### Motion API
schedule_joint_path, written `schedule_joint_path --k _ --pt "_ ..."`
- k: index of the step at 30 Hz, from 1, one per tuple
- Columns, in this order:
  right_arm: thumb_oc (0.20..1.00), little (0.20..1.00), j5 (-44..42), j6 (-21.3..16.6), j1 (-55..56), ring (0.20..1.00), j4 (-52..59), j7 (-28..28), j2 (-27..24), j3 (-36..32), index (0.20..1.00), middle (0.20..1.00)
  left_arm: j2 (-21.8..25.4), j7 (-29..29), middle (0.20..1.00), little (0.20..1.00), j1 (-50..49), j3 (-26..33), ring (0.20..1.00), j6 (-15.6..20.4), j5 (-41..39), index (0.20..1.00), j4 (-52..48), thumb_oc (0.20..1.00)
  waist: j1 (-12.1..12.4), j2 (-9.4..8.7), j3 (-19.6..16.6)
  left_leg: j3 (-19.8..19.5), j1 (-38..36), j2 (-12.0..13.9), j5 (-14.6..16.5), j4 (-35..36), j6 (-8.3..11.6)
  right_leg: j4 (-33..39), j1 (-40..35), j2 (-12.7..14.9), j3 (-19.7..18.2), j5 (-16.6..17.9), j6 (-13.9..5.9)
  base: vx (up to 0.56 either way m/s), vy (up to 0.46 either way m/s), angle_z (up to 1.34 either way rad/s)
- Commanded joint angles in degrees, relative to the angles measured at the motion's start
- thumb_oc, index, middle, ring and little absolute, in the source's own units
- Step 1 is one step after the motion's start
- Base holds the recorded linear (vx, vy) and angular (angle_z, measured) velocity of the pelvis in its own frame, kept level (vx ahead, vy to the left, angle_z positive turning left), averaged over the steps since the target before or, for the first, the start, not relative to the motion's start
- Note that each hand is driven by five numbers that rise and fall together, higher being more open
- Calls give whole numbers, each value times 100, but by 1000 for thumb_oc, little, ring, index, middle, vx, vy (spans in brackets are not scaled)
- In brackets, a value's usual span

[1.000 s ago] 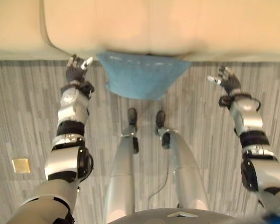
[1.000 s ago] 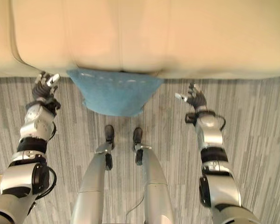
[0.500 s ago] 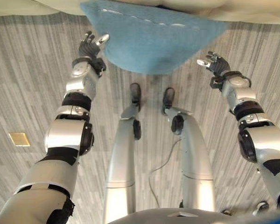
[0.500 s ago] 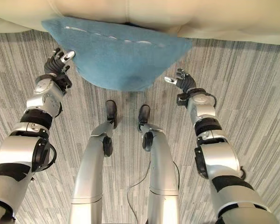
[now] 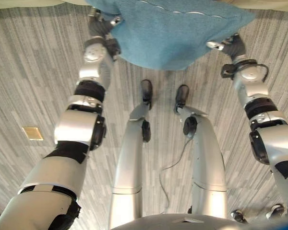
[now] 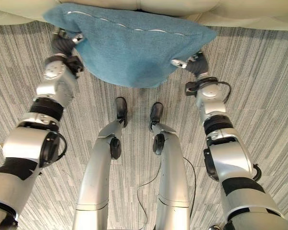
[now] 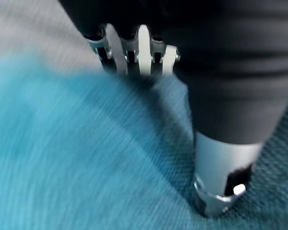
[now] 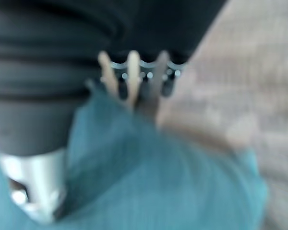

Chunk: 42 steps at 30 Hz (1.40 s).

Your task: Pick up all the scattered cushions and arrange them neatly on the sofa.

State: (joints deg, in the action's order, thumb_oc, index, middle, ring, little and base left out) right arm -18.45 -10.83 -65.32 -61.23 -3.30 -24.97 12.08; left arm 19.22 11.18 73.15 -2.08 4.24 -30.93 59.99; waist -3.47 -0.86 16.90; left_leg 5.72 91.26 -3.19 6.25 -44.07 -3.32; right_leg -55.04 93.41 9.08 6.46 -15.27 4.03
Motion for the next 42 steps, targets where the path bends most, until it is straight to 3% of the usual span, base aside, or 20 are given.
schedule_joint_path --k 1,3,4,7,8,9,10,11,14,18,21,25,26,30,31,35,39,40,41,42 --pt "1000 1000 -318 -140 -150 1000 -10 -612 349 230 1000 1000 -151 -328 1000 1000 513 175 1000 154 -275 1000 268 1000 -246 360 -277 -99 -278 203 658 -573 310 327 -739 236 -612 234 -928 6 44 1" --pt "1000 1000 -528 -95 -316 1000 34 -919 680 404 1000 1000 -488 -537 1000 1000 751 188 1000 71 -543 1000 352 1000 -274 371 -276 -85 -286 209 651 -558 310 349 -746 220 -619 258 -937 8 21 0" --pt "1000 1000 -879 41 -548 1000 -121 -1086 1071 326 1000 1000 -758 -704 1000 1000 997 261 1000 -155 -888 1000 654 1000 -289 380 -303 -80 -300 225 657 -547 301 376 -763 217 -622 260 -933 0 0 0" --pt "1000 1000 -951 137 -1011 1000 -293 -1267 1280 753 1000 1000 -875 -1038 1000 1000 1375 -53 1000 -539 -825 1000 1107 1000 -312 395 -288 -61 -413 220 587 -350 304 521 -828 192 -651 348 -926 0 0 0" --pt "667 667 -953 136 -1026 667 -302 -1271 1277 755 667 667 -870 -1042 865 865 1390 -48 865 -539 -824 865 1115 865 -315 396 -269 -60 -429 219 580 -337 304 532 -843 192 -650 355 -926 0 0 0" --pt "332 332 -890 153 -1098 332 -346 -1310 1302 911 332 332 -950 -1101 567 567 1433 -100 567 -589 -807 567 1139 567 -306 401 -267 -53 -451 213 550 -276 307 589 -865 192 -655 380 -929 -35 8 -1" --pt "200 200 -783 152 -1234 200 -406 -1334 1314 1097 200 200 -975 -1097 272 272 1510 -130 272 -605 -762 272 1295 272 -300 407 -261 -49 -488 204 505 -182 311 669 -902 189 -657 427 -936 -62 14 1" --pt "200 200 -451 141 -1459 200 -515 -1233 1361 1445 200 200 -1087 -1130 200 200 1569 -203 200 -593 -644 200 1361 200 -288 408 -262 -52 -549 200 426 -50 305 781 -952 184 -659 501 -961 -59 9 0" --pt "200 200 -175 86 -1533 200 -544 -808 1439 1521 200 200 -1205 -1178 200 200 1424 -330 200 -506 -349 200 1126 200 -295 395 -261 -45 -681 207 377 96 292 922 -1068 167 -676 572 -957 -30 10 -2" --pt "200 200 -32 -46 -1225 200 -217 -112 1536 1157 200 200 -1420 -931 200 200 1055 -200 200 -278 -112 200 472 200 -314 377 -269 -73 -925 192 319 353 274 1216 -1319 143 -655 678 -973 -35 13 -1" --pt "200 200 260 -261 -555 200 751 391 1553 886 200 200 -1586 -677 200 200 469 -236 200 -130 373 200 -410 200 -367 351 -248 -92 -1391 176 201 797 267 1677 -1823 103 -601 817 -1033 -59 24 -4" --pt "200 200 172 -437 351 200 1569 389 1605 519 200 200 -1935 -863 200 200 -342 -170 200 -124 509 200 -1441 200 -398 321 -254 -138 -1973 135 143 1178 267 2053 -2429 117 -493 942 -1079 -30 10 -3" --pt "200 200 298 -467 946 200 2224 561 1692 251 200 200 -2145 -956 200 200 -981 -101 200 -92 632 200 -2198 200 -433 297 -268 -152 -2346 114 127 1319 266 2245 -2818 121 -448 1025 -1079 0 0 0" --pt "200 200 525 -439 1941 200 2971 898 1835 -181 200 200 -2509 -1025 200 200 -1914 -126 200 -7 843 200 -3138 200 -459 263 -284 -207 -3087 84 101 1696 273 2648 -3532 104 -403 1137 -1058 43 -17 -3" --pt "200 200 611 -355 2624 200 3423 964 1944 -343 200 200 -2710 -1214 200 200 -2572 -292 200 62 903 200 -3632 200 -486 232 -296 -220 -3588 93 139 1831 282 2918 -4067 141 -356 1185 -1045 70 -25 -7" --pt "200 200 883 -370 3601 200 3985 960 1909 -203 200 200 -2841 -1369 200 200 -3471 -712 200 54 1045 200 -4103 200 -493 214 -369 -227 -4445 79 118 2162 271 3331 -4863 192 -335 1249 -1016 94 -44 -4" --pt "200 200 775 -488 4827 200 4593 813 2066 -143 200 200 -2981 -1705 200 200 -4486 -1265 200 -13 932 200 -4502 200 -611 166 -653 -217 -5882 -47 80 2835 292 4204 -6202 30 -275 1401 -988 129 -106 -19" --pt "200 200 773 -485 4847 200 4603 812 2068 -142 200 200 -2977 -1699 200 200 -4515 -1283 200 -17 931 200 -4520 200 -605 154 -658 -212 -5911 -51 33 2891 293 4252 -6225 31 -278 1444 -985 249 -214 -14" --pt "200 200 739 -577 5328 200 4870 703 2055 -95 200 200 -3074 -1784 200 200 -4892 -1539 200 -90 895 200 -4604 200 -661 140 -837 -167 -6424 0 63 3078 303 4511 -6645 9 -294 1506 -1003 253 -220 -19" --pt "200 200 874 -698 5608 200 5158 770 1888 -118 200 200 -3151 -1808 200 200 -5334 -1782 200 -163 845 200 -4727 200 -621 142 -1034 125 -7241 174 42 3441 286 4684 -7203 13 16 1541 -1106 295 -273 -22"
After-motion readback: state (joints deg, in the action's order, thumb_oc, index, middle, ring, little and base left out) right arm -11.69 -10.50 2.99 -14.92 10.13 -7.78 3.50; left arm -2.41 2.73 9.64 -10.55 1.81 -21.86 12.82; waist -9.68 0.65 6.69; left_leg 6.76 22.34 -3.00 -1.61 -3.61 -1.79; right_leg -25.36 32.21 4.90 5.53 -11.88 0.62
